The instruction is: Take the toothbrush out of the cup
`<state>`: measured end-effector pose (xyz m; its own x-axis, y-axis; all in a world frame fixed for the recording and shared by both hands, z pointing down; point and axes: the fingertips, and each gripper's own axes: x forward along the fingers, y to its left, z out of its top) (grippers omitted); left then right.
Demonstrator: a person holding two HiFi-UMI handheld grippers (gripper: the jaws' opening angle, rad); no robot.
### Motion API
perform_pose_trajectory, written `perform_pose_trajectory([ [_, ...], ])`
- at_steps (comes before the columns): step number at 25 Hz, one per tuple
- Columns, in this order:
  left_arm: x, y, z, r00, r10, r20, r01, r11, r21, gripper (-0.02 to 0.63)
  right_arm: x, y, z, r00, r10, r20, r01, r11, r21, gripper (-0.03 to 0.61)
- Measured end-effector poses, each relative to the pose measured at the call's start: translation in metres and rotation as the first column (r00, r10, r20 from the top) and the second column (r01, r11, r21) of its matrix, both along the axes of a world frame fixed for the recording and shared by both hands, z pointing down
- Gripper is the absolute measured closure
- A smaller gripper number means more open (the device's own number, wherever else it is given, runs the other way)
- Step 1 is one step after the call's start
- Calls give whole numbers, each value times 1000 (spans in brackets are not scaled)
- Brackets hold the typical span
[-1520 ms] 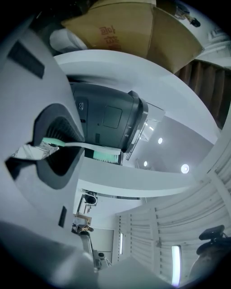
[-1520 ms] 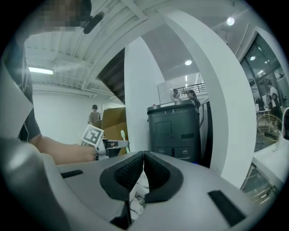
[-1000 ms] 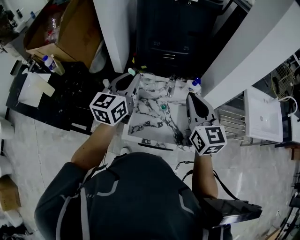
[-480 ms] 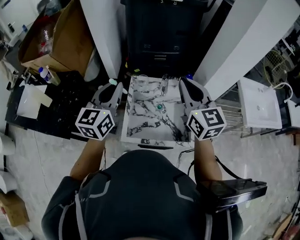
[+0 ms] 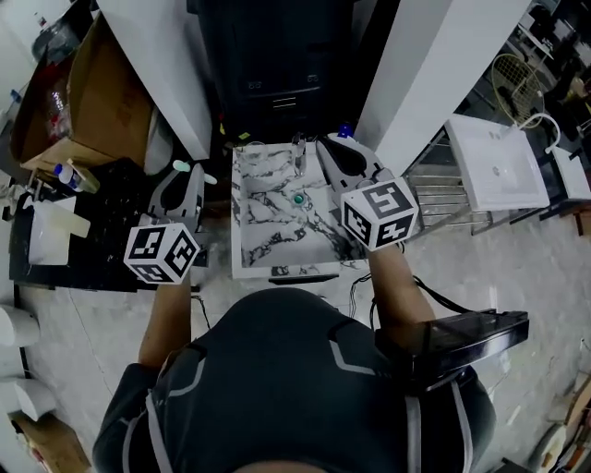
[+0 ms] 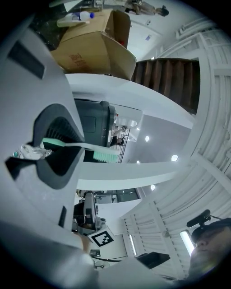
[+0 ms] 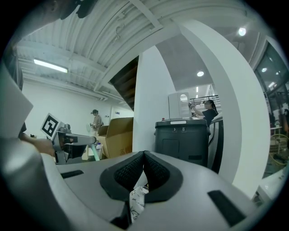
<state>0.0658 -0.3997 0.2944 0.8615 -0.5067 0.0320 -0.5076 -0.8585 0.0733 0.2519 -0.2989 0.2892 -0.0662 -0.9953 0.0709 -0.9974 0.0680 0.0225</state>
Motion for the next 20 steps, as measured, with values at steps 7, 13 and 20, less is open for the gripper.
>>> perform_pose_trajectory([
  [7, 0, 3, -8, 1000, 11, -5, -11, 1000, 18, 583, 3, 2, -1, 1000, 17, -10, -17, 1000, -9, 552],
  [13, -1, 9, -10, 1000, 15, 9, -15, 999, 43, 583, 7, 4, 3, 999, 32, -4, -32, 999, -10, 552],
  [20, 0, 10, -3, 1000, 15, 20, -16, 999, 31, 583, 10, 2, 7, 999, 39, 1, -39, 999, -22, 552],
])
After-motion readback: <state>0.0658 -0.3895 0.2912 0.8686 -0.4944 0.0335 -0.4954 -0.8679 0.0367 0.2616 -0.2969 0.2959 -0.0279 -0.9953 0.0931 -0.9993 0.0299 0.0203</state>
